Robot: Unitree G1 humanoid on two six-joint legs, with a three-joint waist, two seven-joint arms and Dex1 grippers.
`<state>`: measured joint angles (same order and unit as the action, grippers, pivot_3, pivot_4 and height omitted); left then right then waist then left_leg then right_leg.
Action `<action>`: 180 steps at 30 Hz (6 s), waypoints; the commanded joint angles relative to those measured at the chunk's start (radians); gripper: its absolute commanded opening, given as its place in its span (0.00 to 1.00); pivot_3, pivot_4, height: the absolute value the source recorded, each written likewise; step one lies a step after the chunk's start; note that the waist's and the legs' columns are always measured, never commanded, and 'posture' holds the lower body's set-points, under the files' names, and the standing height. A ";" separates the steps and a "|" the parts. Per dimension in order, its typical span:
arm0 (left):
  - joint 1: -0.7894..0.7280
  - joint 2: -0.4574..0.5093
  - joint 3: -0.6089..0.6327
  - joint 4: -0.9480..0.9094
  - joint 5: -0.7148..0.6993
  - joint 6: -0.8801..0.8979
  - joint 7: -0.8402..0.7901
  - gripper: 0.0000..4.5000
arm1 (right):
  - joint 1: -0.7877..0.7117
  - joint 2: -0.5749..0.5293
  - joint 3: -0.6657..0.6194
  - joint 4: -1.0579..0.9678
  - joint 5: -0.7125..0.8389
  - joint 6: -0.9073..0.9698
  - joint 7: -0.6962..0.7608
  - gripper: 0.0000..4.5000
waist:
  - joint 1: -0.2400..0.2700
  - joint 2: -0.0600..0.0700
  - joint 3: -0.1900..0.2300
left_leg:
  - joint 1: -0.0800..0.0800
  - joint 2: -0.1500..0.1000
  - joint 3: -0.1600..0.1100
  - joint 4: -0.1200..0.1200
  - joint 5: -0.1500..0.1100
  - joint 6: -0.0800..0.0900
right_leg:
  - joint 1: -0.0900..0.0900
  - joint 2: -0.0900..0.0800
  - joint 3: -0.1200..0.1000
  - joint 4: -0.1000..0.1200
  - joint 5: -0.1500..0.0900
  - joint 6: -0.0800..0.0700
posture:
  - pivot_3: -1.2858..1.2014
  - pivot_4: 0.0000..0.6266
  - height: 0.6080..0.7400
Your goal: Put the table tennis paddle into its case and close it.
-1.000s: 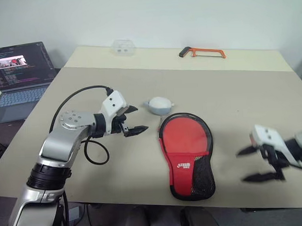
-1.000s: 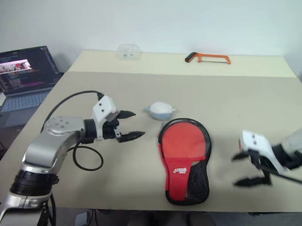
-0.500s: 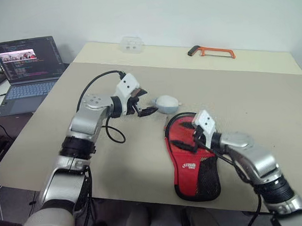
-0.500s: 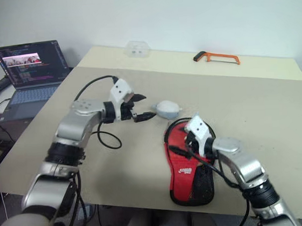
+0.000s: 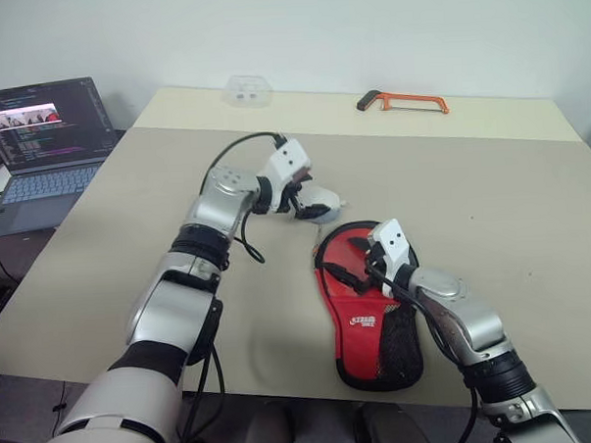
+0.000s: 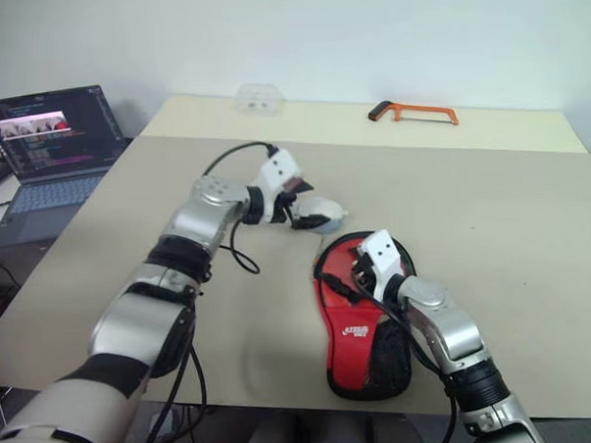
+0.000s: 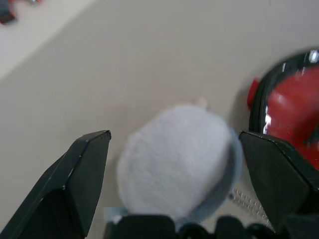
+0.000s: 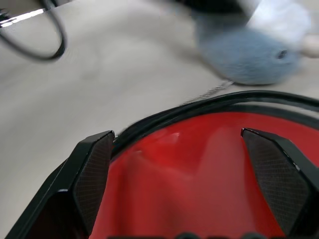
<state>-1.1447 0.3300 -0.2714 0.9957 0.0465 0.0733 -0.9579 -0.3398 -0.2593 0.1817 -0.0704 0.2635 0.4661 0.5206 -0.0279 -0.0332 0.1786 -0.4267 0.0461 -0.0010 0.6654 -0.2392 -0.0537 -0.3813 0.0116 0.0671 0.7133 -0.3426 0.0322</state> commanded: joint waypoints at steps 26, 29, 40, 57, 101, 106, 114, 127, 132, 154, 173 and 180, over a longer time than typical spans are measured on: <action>-0.066 -0.130 0.039 0.225 0.132 -0.109 0.207 0.12 | 0.047 -0.062 -0.029 -0.052 -0.135 0.010 -0.088 1.00 | 0.006 0.000 0.000 | 0.000 -0.001 0.001 0.000 0.000 -0.001 | 0.000 -0.001 -0.001 0.001 0.000 0.000 | 0.52 0.24 1.00; -0.062 -0.126 0.038 0.219 0.132 -0.112 0.179 0.12 | 0.045 -0.053 -0.026 -0.055 -0.140 0.017 -0.088 1.00 | 0.005 0.000 0.000 | 0.001 -0.001 0.001 0.000 0.000 -0.001 | 0.001 -0.001 -0.001 0.002 0.000 0.000 | 0.52 0.24 1.00; -0.068 -0.128 0.054 0.214 0.129 -0.098 0.131 0.12 | 0.039 -0.021 -0.017 -0.153 -0.031 0.196 -0.022 1.00 | 0.002 0.000 -0.001 | 0.001 0.000 0.001 0.000 0.000 -0.001 | 0.001 0.000 -0.001 0.001 0.000 0.000 | 0.52 0.24 1.00; -0.170 -0.159 0.026 0.274 0.188 -0.078 0.202 0.10 | 0.071 -0.040 0.089 -0.094 -0.115 0.258 -0.042 1.00 | -0.002 0.000 -0.004 | 0.002 -0.001 0.001 0.000 0.000 0.000 | 0.002 0.000 -0.001 0.001 0.000 0.000 | 0.52 0.24 1.00; -0.242 -0.503 -0.165 0.382 0.540 -0.454 0.655 0.10 | 0.090 -0.027 0.192 -0.216 -0.148 0.339 -0.049 1.00 | -0.004 -0.001 -0.004 | 0.010 -0.001 0.004 -0.003 0.000 -0.001 | 0.008 0.001 0.003 0.000 -0.001 0.001 | 0.52 0.24 1.00; -0.190 -0.478 -0.186 0.382 0.549 -0.475 0.488 0.18 | 0.058 -0.017 0.191 -0.164 -0.165 0.310 -0.044 1.00 | -0.007 0.000 -0.005 | 0.012 -0.001 0.005 -0.003 0.000 -0.001 | 0.008 0.002 0.003 0.001 0.000 0.001 | 0.52 0.24 1.00; -0.163 -0.444 -0.160 0.370 0.513 -0.449 0.377 0.81 | 0.046 -0.037 0.199 -0.122 -0.179 0.266 -0.005 1.00 | -0.007 0.000 -0.011 | 0.012 -0.001 0.005 -0.003 0.000 0.000 | 0.010 0.003 0.003 0.001 0.000 0.001 | 0.52 0.24 1.00; -0.256 -0.210 0.039 0.139 0.201 -0.454 -0.232 0.99 | 0.051 -0.118 0.179 -0.115 -0.162 0.250 0.088 1.00 | -0.009 0.001 -0.011 | 0.011 -0.001 0.005 -0.003 0.000 -0.001 | 0.009 0.003 0.003 0.000 -0.001 0.001 | 0.52 0.24 1.00; -0.136 -0.002 0.119 -0.275 -0.013 -0.183 -0.503 0.99 | 0.068 -0.195 0.176 -0.135 -0.136 0.249 0.167 1.00 | -0.010 0.002 -0.011 | 0.011 0.000 0.003 -0.003 0.000 -0.001 | 0.009 0.003 0.003 -0.001 -0.001 0.001 | 0.52 0.24 1.00; 0.492 -0.101 0.019 -0.945 -0.156 0.271 0.008 0.99 | -0.325 -0.487 -0.331 -0.290 0.257 0.543 0.275 1.00 | -0.001 0.002 -0.008 | 0.009 0.000 -0.008 -0.001 0.000 0.000 | 0.012 0.001 0.002 -0.002 -0.001 0.001 | 0.52 0.24 1.00; 0.608 -0.186 -0.078 -0.708 -0.052 0.122 0.219 0.99 | -0.449 -0.371 -0.245 0.196 0.137 0.661 0.064 1.00 | -0.002 0.004 -0.008 | 0.010 0.000 0.000 -0.003 0.000 0.000 | 0.009 0.000 0.005 -0.002 -0.001 0.001 | 0.52 0.24 1.00; 0.635 -0.215 -0.102 -0.654 -0.041 0.120 0.231 0.99 | -0.436 -0.323 -0.257 0.250 0.132 0.669 0.037 1.00 | 0.000 0.007 -0.011 | 0.011 -0.001 0.000 -0.003 0.000 0.000 | 0.012 -0.001 0.005 -0.001 -0.001 0.001 | 0.52 0.24 1.00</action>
<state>-0.5424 0.1222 -0.3376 0.3016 -0.0225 0.1814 -0.7305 -0.7652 -0.5860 -0.0555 0.1792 0.3952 1.1347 0.5687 -0.0283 -0.0258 0.1675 -0.4149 0.0453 -0.0008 0.6626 -0.2390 -0.0536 -0.3691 0.0109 0.0718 0.7118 -0.3435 0.0332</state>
